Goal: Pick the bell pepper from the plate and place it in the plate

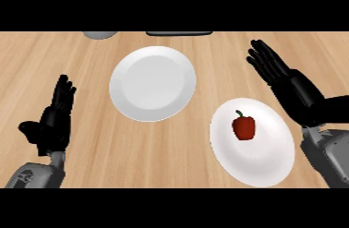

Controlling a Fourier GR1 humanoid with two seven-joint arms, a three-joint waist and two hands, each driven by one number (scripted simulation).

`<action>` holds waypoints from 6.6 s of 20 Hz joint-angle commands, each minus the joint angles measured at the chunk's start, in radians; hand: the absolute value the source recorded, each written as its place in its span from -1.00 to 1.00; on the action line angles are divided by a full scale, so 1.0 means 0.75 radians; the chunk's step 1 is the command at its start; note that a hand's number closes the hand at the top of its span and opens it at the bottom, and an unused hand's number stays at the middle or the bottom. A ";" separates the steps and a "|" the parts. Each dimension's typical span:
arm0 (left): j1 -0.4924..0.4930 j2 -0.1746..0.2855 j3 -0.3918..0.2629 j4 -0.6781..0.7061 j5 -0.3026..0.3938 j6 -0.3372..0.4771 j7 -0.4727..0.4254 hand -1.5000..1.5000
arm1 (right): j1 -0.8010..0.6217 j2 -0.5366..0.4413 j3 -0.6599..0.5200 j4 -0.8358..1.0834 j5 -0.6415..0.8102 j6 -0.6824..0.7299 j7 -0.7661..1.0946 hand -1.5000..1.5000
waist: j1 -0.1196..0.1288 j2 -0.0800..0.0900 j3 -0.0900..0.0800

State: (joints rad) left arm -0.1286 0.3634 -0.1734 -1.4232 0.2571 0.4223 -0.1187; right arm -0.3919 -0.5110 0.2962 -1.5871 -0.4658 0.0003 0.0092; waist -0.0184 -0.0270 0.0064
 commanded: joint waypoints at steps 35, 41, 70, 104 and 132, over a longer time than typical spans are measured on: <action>0.103 0.088 0.003 0.149 0.028 -0.369 -0.075 0.00 | 0.269 0.430 0.209 0.220 1.871 -0.673 1.285 -1.00 | -0.012 0.024 -0.016; 0.108 0.088 0.004 0.114 0.013 -0.388 -0.046 0.00 | 0.292 0.444 0.198 -0.110 1.908 -0.317 1.598 -1.00 | 0.010 0.029 -0.011; 0.040 -0.020 0.165 0.161 -0.093 -0.507 -0.023 0.00 | 0.296 0.605 -0.128 0.253 1.970 -0.114 1.361 -1.00 | 0.025 0.036 -0.009; 0.110 -0.106 0.200 0.130 -0.212 -0.532 -0.050 0.00 | 0.662 0.678 0.836 -0.592 2.991 -0.053 1.894 1.00 | 0.018 0.028 -0.011; 0.020 -0.114 0.184 0.179 -0.235 -0.588 -0.031 0.00 | -0.465 0.680 0.350 0.134 2.317 -0.174 1.833 1.00 | 0.118 0.051 -0.010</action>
State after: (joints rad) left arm -0.1259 0.2795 -0.0310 -1.2838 0.0882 -0.0184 -0.1402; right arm -0.6140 -0.0131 0.6078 -1.6202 1.3649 -0.0442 1.1995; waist 0.0616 0.0121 -0.0011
